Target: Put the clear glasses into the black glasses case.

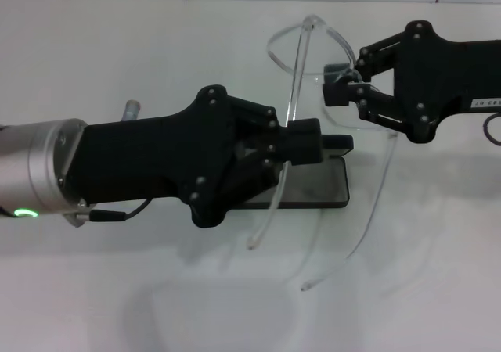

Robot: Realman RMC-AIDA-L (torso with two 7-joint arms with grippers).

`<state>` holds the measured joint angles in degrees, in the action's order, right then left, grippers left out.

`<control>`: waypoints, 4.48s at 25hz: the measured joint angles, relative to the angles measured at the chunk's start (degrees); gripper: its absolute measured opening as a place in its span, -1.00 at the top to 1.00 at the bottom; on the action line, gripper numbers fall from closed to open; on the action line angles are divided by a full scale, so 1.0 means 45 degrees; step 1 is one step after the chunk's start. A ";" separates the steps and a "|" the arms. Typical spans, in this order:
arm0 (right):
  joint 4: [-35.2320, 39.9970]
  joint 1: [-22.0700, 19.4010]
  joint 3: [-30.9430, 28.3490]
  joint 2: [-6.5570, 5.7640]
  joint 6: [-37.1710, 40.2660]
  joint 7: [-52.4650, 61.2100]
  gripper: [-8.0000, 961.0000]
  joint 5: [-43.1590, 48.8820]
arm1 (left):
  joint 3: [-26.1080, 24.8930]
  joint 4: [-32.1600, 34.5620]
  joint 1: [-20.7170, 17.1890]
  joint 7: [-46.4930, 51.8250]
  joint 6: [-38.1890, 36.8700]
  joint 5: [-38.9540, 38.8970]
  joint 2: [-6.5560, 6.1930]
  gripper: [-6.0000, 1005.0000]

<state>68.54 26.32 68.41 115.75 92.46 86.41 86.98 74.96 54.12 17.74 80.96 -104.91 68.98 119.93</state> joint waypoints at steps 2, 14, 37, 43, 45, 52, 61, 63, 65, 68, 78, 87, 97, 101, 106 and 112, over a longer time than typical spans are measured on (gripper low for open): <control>-0.0584 0.0256 0.0001 -0.0010 0.0203 -0.0180 0.74 -0.0266 | 0.0000 -0.0173 0.0143 -0.0046 0.0008 -0.0027 0.0003 0.88; -0.2414 0.1237 0.0393 0.0058 0.0612 -0.1137 0.74 -0.1242 | -0.0108 -0.1426 0.0604 -0.0909 0.0092 -0.0334 0.0031 0.88; -0.3838 0.1347 0.0608 0.0078 0.0768 -0.2080 0.74 -0.2154 | 0.0064 -0.2515 0.0714 -0.1928 0.0104 -0.0894 0.0060 0.88; -0.3881 0.1359 0.0669 0.0077 0.0818 -0.2132 0.74 -0.2255 | 0.0087 -0.2663 0.0737 -0.2126 0.0127 -0.1022 0.0067 0.88; -0.3883 0.1359 0.0688 0.0083 0.0842 -0.2133 0.74 -0.2258 | 0.0096 -0.2673 0.0740 -0.2166 0.0137 -0.1055 0.0067 0.88; -0.3884 0.1359 0.0930 0.0064 0.0857 -0.2141 0.74 -0.2374 | 0.0099 -0.2674 0.0703 -0.2240 0.0376 -0.1075 0.0069 0.88; -0.3884 0.1272 0.0876 0.0068 0.0864 -0.2368 0.74 -0.2401 | 0.0117 -0.2671 0.0687 -0.2253 0.0242 -0.1075 0.0082 0.89; -0.3895 0.1122 0.0770 0.0053 0.0768 -0.2538 0.74 -0.2571 | 0.0118 -0.2671 0.0666 -0.2314 -0.0065 -0.1076 0.0073 0.89; -0.3904 0.1013 0.0492 0.0028 0.0762 -0.2613 0.74 -0.2677 | 0.0118 -0.2670 0.0618 -0.2457 -0.0588 -0.1187 0.0045 0.89; -0.3963 0.0738 -0.0353 0.0013 0.1274 -0.2644 0.74 -0.3014 | 0.0073 -0.2665 0.0435 -0.2557 -0.1100 -0.1579 0.0006 0.89; -0.5693 0.0183 -0.2533 0.0041 0.5186 -0.3818 0.74 -0.8086 | 0.0556 -0.3770 0.0845 -0.2995 -0.1158 -0.1620 -0.0002 0.89; -0.9591 0.1559 -0.1296 0.0080 0.5312 -0.8234 0.74 -0.9400 | 0.5388 -0.4586 0.2179 -0.5795 -0.0942 -0.4392 0.0118 0.89; -1.0599 0.2312 0.0924 0.0098 0.4468 -0.9400 0.74 -0.9469 | 0.6110 -0.4657 0.2390 -0.6458 -0.0725 -0.5682 0.0126 0.89; -1.0651 0.2272 0.1466 0.0097 0.3978 -0.9455 0.74 -0.9476 | 0.6113 -0.4665 0.2113 -0.6638 -0.0726 -0.6229 0.0126 0.89; -1.0544 0.2282 0.2494 0.0098 0.3238 -0.9910 0.74 -0.9481 | 0.6120 -0.4670 0.2056 -0.6712 -0.0722 -0.6566 0.0126 0.89; -1.0385 0.2429 0.3421 0.0098 0.2409 -0.9952 0.74 -0.9493 | 0.6132 -0.5234 0.2138 -0.6857 -0.0215 -0.6846 0.0126 0.89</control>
<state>21.81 37.25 83.80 116.19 103.30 41.63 44.26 102.56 30.57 27.37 50.10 -105.88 38.18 120.50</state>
